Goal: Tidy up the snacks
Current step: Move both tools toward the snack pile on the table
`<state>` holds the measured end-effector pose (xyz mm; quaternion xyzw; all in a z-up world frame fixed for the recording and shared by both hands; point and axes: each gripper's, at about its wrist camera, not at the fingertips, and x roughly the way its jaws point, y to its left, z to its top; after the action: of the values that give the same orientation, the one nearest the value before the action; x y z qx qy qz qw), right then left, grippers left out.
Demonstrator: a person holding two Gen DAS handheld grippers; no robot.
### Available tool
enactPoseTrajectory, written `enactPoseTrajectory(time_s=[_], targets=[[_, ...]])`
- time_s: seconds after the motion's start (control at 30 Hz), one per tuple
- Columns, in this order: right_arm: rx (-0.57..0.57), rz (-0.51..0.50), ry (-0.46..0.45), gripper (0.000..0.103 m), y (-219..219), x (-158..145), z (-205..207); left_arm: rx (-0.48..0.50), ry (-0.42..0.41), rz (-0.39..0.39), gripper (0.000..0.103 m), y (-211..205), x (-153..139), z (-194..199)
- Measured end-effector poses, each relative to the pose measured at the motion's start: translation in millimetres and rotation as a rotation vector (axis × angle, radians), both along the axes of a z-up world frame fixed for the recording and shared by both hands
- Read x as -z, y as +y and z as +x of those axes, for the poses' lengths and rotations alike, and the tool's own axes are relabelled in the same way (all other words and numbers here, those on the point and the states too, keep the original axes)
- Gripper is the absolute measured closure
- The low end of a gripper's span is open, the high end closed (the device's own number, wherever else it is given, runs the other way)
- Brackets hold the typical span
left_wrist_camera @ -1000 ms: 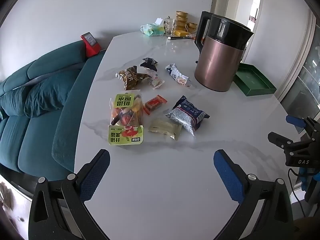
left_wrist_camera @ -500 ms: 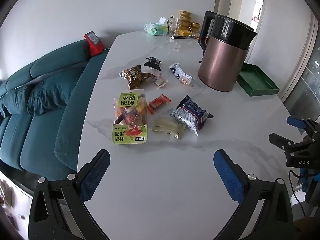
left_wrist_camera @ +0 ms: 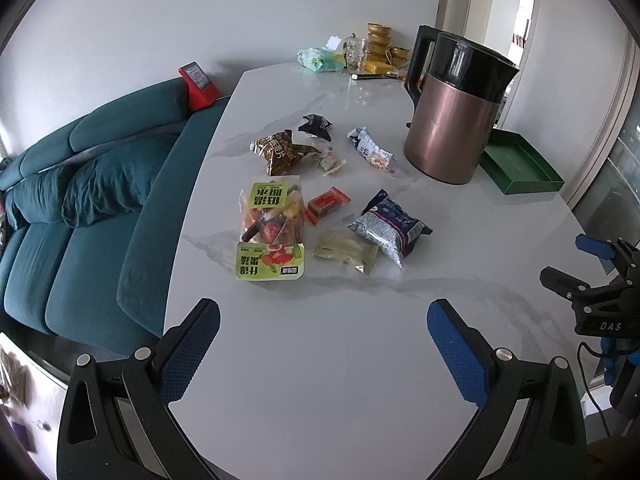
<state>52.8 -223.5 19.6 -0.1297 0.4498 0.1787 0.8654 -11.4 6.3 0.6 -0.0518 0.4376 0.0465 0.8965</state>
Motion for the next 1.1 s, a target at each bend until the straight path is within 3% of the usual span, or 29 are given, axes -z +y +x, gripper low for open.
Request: enactPoseTrajectory(time_s=[1.1], targets=[[0.004,-0.018,0.006,0.000,7.8,2.4,2.8,-0.010,0.035,-0.022,0.001,11.3,12.1,4.4]])
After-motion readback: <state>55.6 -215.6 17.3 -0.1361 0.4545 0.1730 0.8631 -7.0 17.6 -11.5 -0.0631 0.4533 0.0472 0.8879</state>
